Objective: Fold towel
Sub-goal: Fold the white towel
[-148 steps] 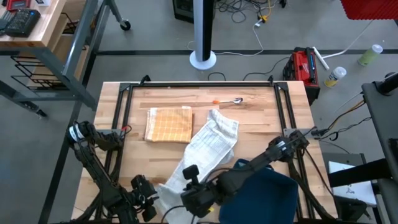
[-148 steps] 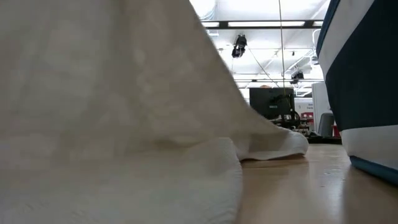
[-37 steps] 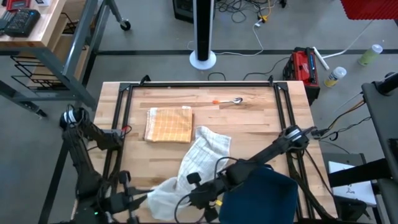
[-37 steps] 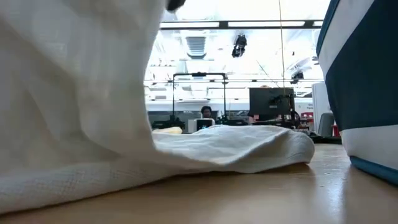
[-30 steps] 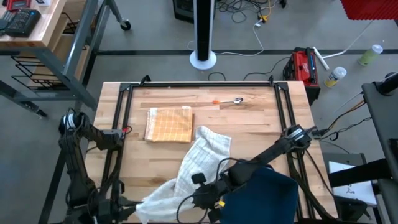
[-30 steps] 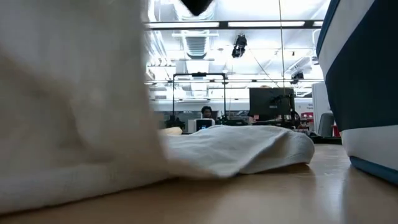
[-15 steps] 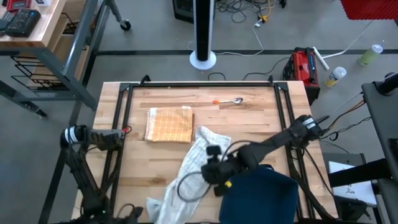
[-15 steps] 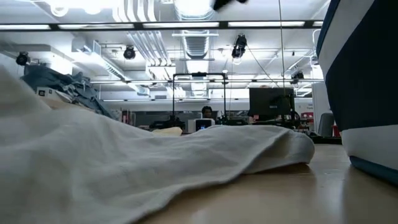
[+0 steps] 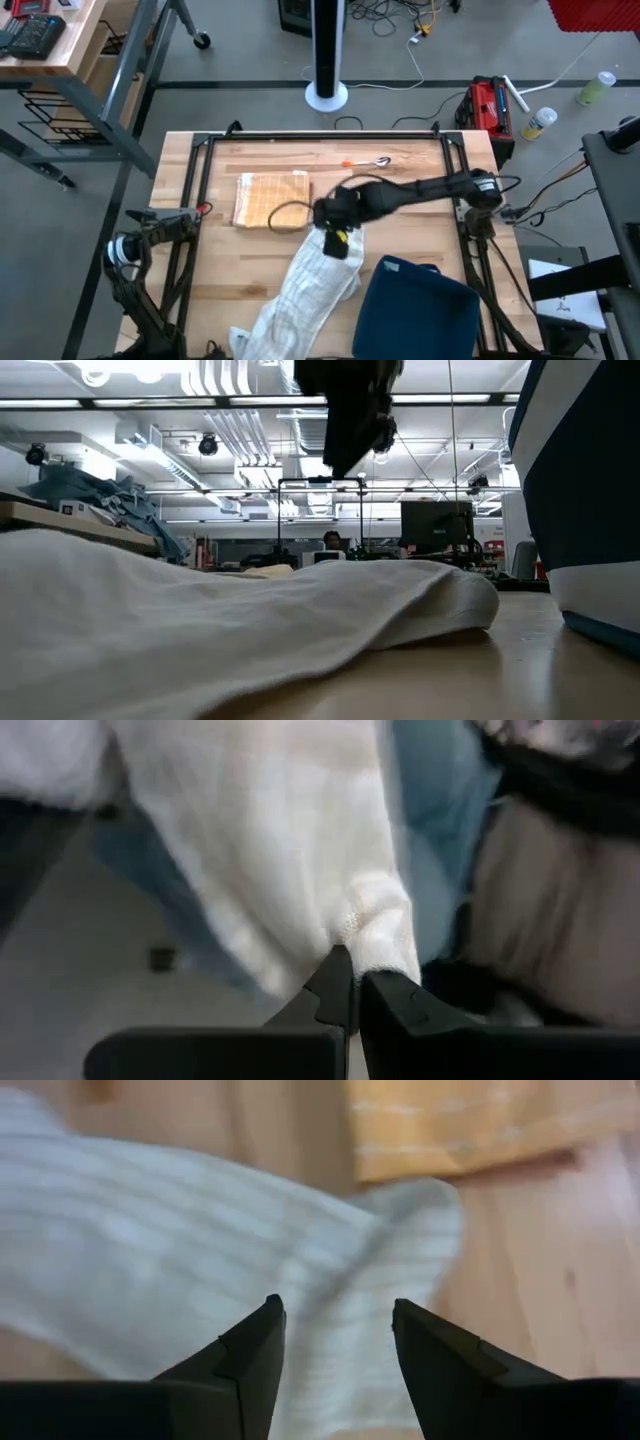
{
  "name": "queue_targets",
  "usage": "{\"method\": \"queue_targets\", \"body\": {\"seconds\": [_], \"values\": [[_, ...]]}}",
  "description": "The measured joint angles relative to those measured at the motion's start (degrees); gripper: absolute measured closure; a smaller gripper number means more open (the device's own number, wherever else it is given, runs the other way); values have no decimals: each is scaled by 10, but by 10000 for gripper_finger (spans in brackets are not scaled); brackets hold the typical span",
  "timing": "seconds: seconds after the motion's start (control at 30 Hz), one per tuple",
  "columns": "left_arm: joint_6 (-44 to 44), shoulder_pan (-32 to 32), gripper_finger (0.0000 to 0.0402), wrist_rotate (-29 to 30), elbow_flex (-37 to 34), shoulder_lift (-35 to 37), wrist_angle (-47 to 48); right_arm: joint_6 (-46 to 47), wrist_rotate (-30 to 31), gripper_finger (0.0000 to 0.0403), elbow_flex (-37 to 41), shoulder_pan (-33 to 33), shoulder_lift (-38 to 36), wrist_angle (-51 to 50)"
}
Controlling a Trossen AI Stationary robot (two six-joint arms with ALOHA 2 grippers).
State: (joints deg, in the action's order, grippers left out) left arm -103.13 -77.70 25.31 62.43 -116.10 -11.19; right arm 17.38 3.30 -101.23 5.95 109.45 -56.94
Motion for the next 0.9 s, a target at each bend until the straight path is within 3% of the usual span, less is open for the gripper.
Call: {"method": "queue_targets", "body": {"seconds": [0.1,0.27,0.67,0.8,0.9], "values": [[-31,-4,401,-17,7,-17,-18,19,-2,224,0,-27,24,2],[6,-5,401,-10,29,-20,5,38,-5,222,1,-60,55,5],[40,-5,401,15,137,-17,168,36,-19,219,1,-80,86,30],[69,-5,401,49,173,-16,242,11,-64,219,0,-78,106,39],[110,-5,401,111,199,-15,290,-50,-93,219,-7,-74,121,47]]}}
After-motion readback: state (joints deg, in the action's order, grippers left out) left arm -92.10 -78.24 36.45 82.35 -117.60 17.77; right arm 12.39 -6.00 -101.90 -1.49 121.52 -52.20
